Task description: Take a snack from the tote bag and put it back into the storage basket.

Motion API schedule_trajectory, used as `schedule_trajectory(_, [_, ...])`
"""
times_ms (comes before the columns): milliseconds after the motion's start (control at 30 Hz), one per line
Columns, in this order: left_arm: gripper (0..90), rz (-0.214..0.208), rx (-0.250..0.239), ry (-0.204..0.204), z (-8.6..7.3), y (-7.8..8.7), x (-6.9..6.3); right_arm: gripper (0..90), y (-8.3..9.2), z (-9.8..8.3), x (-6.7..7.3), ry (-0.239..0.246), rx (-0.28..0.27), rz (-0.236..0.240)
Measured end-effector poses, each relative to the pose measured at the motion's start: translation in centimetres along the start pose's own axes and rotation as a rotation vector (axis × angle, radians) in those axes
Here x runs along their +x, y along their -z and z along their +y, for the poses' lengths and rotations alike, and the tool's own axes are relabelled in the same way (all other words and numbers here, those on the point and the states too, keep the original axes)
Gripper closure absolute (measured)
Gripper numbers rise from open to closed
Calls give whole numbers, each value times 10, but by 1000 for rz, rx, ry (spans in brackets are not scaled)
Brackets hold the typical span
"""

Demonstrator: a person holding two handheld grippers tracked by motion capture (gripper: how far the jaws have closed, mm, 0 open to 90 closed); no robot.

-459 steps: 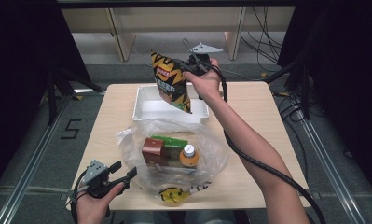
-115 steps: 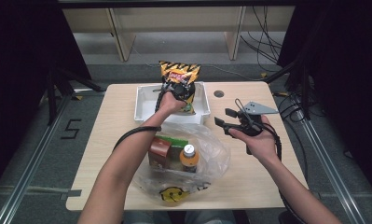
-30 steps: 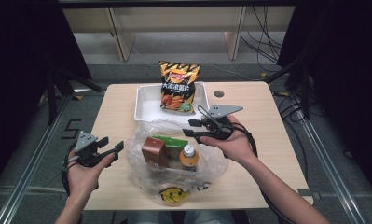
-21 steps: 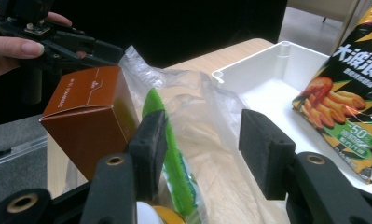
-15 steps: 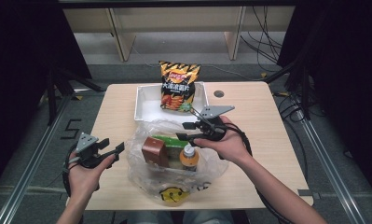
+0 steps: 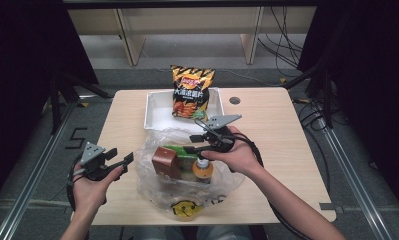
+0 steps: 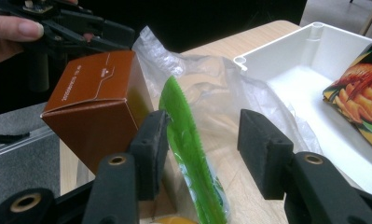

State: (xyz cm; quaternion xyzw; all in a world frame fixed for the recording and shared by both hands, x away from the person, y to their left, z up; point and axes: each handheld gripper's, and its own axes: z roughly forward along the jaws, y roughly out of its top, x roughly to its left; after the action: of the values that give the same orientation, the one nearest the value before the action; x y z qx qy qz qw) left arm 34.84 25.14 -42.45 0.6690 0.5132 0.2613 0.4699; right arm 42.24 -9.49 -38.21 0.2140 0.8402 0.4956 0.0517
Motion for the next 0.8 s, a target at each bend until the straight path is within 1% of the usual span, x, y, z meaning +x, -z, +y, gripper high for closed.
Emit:
schedule_trajectory(33, [351,-11,-7,-5,0,-1,0,530,-1,-1,1,-3,5,-5])
schedule_trajectory(67, [351,-9,-7,-2,0,-1,0,531,-2,-1,0,10,8,5])
schedule_trajectory(100, [351,-3,0,2,0,-1,-1,530,-2,-1,1,-10,16,3])
schedule_trajectory(167, [351,-4,2,0,0,-1,0,536,-2,-2,-1,-6,17,2])
schedule_trajectory(200, [351,-5,2,1,0,-1,0,544,-3,-2,-2,-7,21,10])
schedule_trajectory(267, [351,-5,1,3,0,-1,0,548,-5,-3,-5,9,5,4])
schedule_trajectory(300, [351,-2,1,2,1,-1,0,549,-3,-2,-5,-14,26,11])
schedule_trajectory(333, [351,-1,1,6,1,0,0,552,-3,-2,-7,3,20,6])
schedule_trajectory(400, [351,0,2,5,1,0,0,565,-4,-2,-6,-26,18,17])
schedule_trajectory(433, [351,0,3,4,1,-1,1,571,-4,-2,-6,-24,27,22])
schedule_trajectory(500, [351,0,5,4,0,-1,1,591,-4,-2,-7,-11,40,15])
schedule_trajectory(567, [350,-3,2,3,0,-2,1,599,-4,-2,-7,-10,46,19])
schedule_trajectory(600, [350,-10,0,1,0,-2,1,622,-5,-2,-7,-5,56,28])
schedule_trajectory(633, [350,-11,0,1,0,-2,1,628,-5,-2,-8,-9,61,26])
schedule_trajectory(767, [350,-3,5,6,0,-1,1,647,-6,-2,-9,-5,83,31])
schedule_trajectory(800, [350,-2,5,5,0,-1,1,651,-7,-2,-11,25,77,38])
